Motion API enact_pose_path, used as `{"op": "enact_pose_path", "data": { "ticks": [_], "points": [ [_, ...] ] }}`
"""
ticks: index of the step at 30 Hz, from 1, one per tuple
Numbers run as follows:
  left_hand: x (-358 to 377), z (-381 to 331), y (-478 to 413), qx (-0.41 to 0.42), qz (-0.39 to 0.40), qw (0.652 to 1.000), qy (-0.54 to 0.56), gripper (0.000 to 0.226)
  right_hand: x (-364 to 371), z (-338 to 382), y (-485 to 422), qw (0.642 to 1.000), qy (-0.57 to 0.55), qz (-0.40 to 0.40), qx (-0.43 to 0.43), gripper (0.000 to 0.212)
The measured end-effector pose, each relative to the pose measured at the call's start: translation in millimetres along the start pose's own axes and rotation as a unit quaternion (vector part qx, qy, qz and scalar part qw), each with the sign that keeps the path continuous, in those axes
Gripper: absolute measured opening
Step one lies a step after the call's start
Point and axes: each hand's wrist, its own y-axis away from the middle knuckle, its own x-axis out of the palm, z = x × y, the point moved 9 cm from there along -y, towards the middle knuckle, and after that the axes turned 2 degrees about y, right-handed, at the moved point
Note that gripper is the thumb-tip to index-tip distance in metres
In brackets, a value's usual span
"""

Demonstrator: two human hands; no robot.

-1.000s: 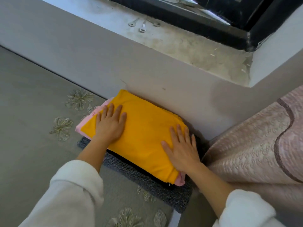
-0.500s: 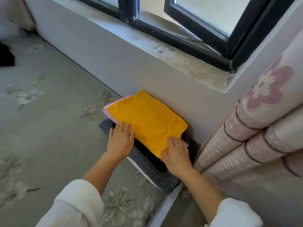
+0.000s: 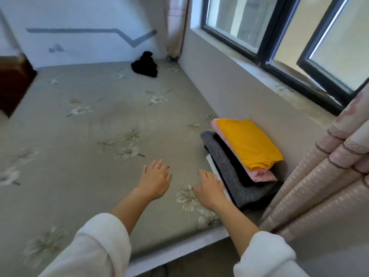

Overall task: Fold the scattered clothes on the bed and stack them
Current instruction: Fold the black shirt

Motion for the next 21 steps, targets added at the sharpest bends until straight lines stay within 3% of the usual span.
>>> {"op": "enact_pose_path", "data": {
  "ticks": [8, 15, 21],
  "points": [
    [-87.1, 182.0, 135.2, -0.149, -0.091, 0.984, 0.029, 0.045, 66.8, 216.9, 22.5, 0.979, 0.084, 0.055, -0.177, 0.059],
    [-142.7, 382.5, 278.1, -0.281, -0.148, 0.948, 0.021, 0.044, 167.5, 447.1, 81.0, 0.931, 0.139, 0.086, -0.327, 0.061],
    [-172.9, 556.2, 406.1, -0.364, -0.163, 0.916, 0.030, 0.044, 274.3, 635.8, 147.4, 0.894, 0.149, 0.129, -0.402, 0.060]
  ]
}}
